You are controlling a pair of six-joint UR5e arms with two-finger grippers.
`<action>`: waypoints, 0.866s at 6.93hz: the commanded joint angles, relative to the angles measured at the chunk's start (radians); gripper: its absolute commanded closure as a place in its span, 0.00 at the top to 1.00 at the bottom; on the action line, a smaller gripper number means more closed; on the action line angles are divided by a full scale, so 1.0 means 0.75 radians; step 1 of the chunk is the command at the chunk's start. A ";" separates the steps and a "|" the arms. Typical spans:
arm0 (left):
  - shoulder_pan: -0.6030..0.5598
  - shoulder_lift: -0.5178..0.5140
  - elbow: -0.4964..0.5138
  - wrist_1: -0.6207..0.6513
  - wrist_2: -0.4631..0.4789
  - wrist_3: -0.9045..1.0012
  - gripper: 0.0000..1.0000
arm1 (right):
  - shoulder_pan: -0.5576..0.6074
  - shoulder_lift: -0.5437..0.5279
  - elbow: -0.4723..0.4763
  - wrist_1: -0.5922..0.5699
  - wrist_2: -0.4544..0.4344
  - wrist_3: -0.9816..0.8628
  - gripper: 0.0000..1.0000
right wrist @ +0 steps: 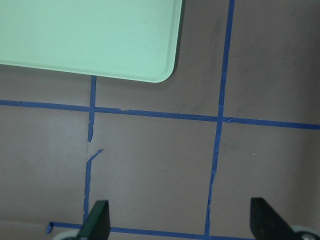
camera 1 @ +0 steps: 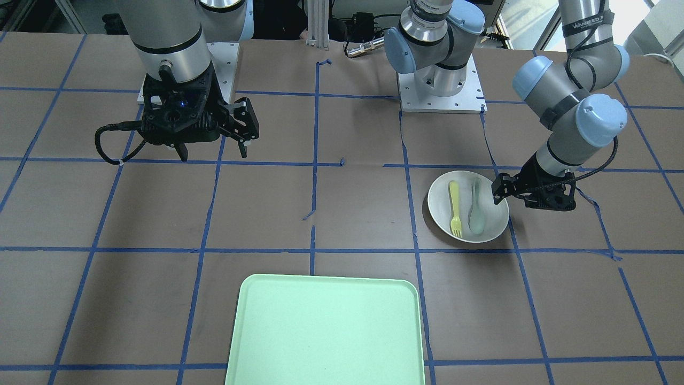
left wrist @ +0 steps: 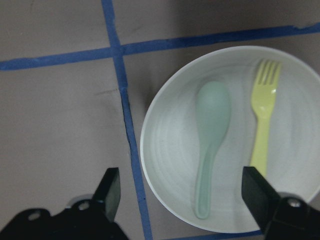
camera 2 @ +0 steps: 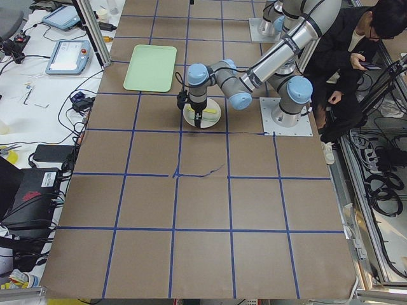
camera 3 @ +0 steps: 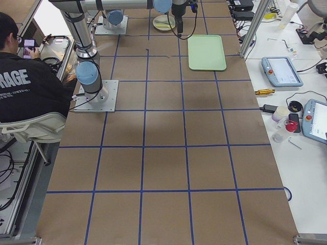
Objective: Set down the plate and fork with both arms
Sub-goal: 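Move the left gripper down to the white plate's rim and grasp it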
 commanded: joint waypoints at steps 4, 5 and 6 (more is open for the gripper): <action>0.042 -0.065 -0.019 0.052 -0.022 -0.001 0.00 | 0.000 -0.001 0.001 0.000 0.002 0.002 1.00; 0.031 -0.057 0.053 -0.031 -0.144 -0.011 0.00 | 0.002 -0.001 -0.001 0.000 0.000 0.002 1.00; 0.015 -0.063 0.215 -0.279 -0.309 -0.052 0.00 | 0.000 0.001 -0.001 0.000 0.002 0.002 1.00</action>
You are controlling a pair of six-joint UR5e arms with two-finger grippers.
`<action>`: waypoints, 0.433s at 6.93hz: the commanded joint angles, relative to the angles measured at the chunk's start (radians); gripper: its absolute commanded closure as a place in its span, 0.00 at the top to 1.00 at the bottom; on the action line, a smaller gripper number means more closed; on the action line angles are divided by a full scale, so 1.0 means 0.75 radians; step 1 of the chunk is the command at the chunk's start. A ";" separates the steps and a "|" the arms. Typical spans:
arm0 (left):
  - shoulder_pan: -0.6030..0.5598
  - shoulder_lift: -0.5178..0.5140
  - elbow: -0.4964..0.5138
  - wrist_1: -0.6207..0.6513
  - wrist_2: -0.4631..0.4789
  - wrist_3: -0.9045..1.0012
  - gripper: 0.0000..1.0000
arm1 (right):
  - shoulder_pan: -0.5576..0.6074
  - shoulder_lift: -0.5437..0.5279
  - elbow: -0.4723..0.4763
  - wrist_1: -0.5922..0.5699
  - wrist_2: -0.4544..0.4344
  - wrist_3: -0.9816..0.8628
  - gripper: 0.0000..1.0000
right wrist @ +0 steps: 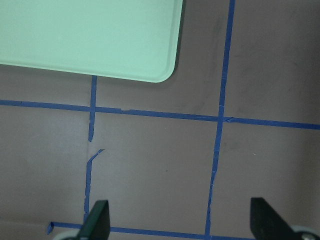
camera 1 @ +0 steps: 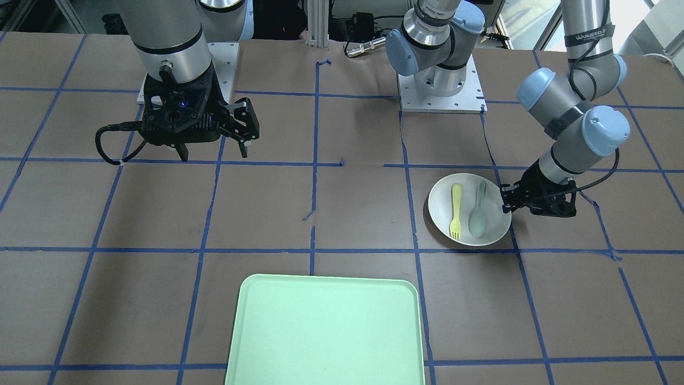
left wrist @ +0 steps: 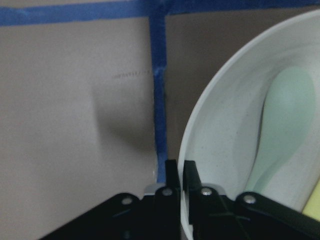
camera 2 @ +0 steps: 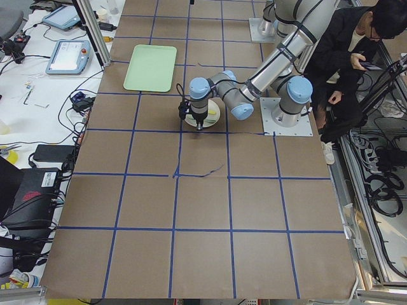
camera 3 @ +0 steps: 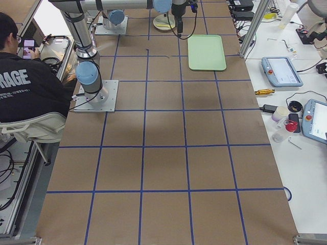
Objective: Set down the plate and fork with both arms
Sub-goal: 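Carry the plate with the left gripper onto the green tray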
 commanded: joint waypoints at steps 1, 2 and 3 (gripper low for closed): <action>-0.064 -0.026 0.297 -0.362 -0.265 -0.104 0.00 | -0.001 0.001 -0.001 0.000 0.001 -0.002 1.00; -0.166 -0.073 0.375 -0.355 -0.361 -0.245 0.00 | 0.001 0.001 -0.003 0.000 0.001 -0.002 1.00; -0.321 -0.163 0.459 -0.274 -0.433 -0.400 0.00 | -0.001 0.001 -0.003 0.000 0.001 -0.004 1.00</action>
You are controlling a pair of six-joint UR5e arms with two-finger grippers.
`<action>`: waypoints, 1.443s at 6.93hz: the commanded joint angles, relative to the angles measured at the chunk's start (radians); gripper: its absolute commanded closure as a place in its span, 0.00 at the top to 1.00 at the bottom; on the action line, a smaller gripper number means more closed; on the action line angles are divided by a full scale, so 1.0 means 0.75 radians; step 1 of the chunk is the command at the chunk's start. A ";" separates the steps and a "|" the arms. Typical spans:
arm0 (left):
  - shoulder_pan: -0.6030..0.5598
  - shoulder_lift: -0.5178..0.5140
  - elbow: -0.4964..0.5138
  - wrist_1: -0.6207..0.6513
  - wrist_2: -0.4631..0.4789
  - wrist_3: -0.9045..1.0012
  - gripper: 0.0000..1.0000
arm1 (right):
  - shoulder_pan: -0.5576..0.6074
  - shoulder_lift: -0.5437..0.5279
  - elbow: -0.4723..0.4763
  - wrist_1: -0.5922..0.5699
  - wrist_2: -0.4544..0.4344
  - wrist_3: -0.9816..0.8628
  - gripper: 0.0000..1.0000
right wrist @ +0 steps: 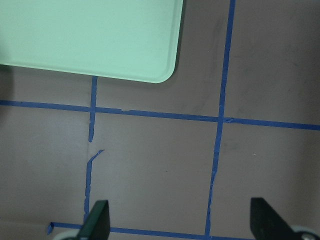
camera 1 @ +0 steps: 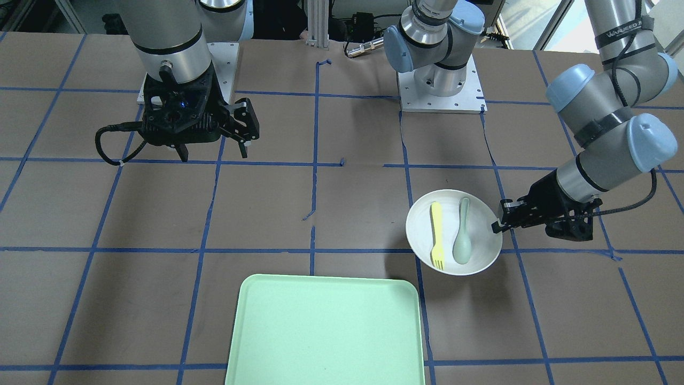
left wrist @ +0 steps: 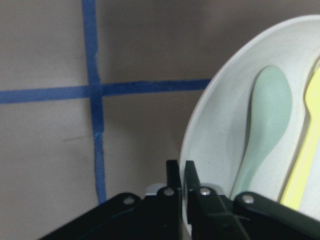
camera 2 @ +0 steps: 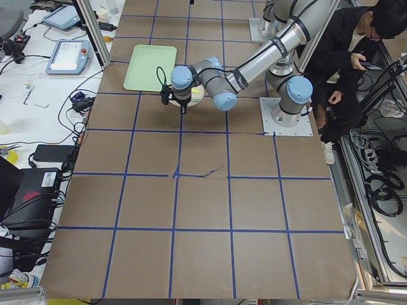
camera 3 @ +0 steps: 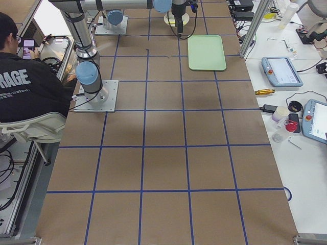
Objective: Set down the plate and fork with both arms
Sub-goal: 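Carry the plate with the left gripper onto the green tray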
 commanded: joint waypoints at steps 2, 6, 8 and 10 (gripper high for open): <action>-0.371 -0.349 0.399 0.153 -0.096 -0.516 0.00 | -0.001 0.000 0.003 0.000 0.000 0.000 1.00; -0.556 -0.661 0.725 0.178 0.041 -0.687 0.00 | 0.001 0.000 0.005 -0.002 0.000 0.002 1.00; -0.572 -0.668 0.719 0.210 0.092 -0.699 0.40 | -0.001 0.000 0.001 -0.002 0.000 0.000 1.00; -0.570 -0.584 0.605 0.317 0.115 -0.673 1.00 | -0.001 0.000 -0.001 -0.002 0.000 -0.002 1.00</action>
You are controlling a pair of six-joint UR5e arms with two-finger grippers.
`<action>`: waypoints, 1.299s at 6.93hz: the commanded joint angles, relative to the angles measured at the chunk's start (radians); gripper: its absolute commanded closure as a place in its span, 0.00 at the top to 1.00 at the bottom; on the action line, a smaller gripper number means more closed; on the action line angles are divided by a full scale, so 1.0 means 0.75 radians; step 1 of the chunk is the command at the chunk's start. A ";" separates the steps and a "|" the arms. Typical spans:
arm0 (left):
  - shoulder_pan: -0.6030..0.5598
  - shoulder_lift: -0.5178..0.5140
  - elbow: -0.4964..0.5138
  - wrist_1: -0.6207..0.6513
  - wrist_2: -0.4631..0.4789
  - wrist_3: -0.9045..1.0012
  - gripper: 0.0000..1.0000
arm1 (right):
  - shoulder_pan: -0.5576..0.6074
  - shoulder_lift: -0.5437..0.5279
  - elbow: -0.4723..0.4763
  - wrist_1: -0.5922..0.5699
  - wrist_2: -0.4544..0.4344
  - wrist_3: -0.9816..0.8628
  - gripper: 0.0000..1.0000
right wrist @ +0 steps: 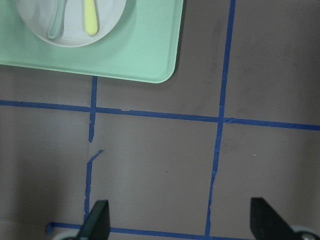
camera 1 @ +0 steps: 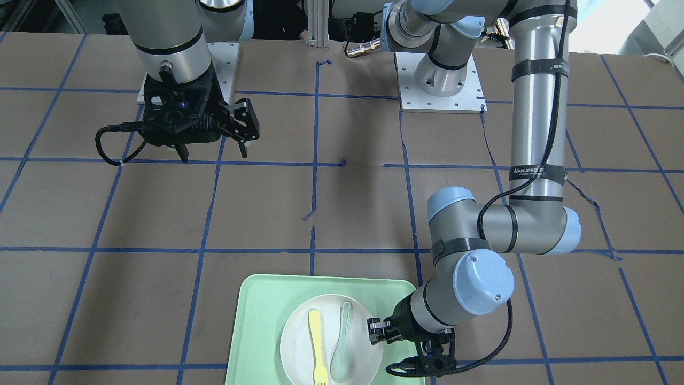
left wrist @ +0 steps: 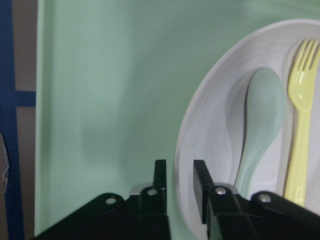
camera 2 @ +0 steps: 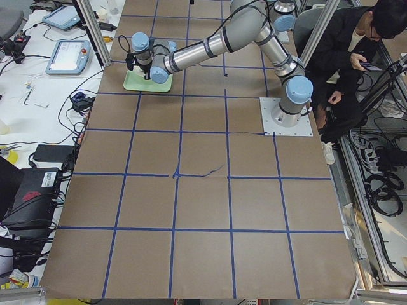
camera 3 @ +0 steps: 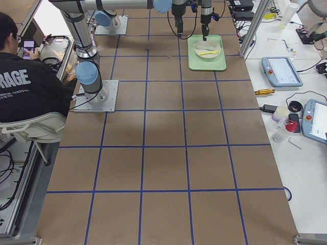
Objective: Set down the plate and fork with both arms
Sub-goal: 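Release the plate on the tray and lift the left gripper away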
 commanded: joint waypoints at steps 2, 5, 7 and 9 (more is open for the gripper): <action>0.009 0.262 -0.133 -0.140 0.185 0.019 1.00 | 0.001 0.000 -0.001 0.000 0.000 0.001 1.00; 0.001 0.701 -0.276 -0.613 0.363 0.019 1.00 | -0.001 0.000 0.001 0.000 0.000 0.003 1.00; -0.015 0.927 -0.413 -0.641 0.376 0.015 1.00 | -0.001 0.000 0.003 -0.006 0.000 0.003 1.00; -0.019 1.021 -0.422 -0.724 0.371 0.019 1.00 | 0.001 0.004 0.001 -0.008 0.002 0.003 1.00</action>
